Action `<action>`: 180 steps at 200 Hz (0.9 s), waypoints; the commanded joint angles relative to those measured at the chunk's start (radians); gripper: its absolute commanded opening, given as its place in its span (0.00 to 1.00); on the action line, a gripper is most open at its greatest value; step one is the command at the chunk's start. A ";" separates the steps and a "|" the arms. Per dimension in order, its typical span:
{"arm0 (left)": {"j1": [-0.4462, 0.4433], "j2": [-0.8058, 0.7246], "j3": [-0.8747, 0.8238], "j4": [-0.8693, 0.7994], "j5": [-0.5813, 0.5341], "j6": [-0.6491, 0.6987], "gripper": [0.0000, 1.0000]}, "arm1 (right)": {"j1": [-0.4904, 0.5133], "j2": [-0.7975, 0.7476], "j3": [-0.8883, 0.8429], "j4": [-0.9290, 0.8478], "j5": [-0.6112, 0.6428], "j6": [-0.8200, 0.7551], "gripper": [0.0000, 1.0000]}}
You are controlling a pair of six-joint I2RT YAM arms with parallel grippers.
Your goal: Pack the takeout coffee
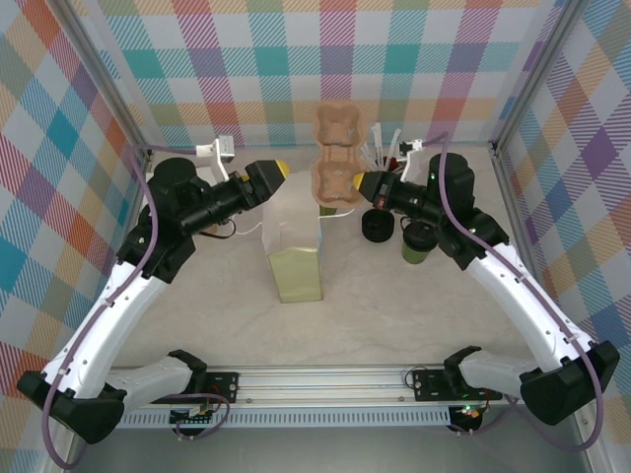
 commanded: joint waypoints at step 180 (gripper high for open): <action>-0.082 0.100 -0.006 0.050 -0.014 0.015 0.20 | 0.083 0.065 0.058 0.117 -0.027 0.052 0.04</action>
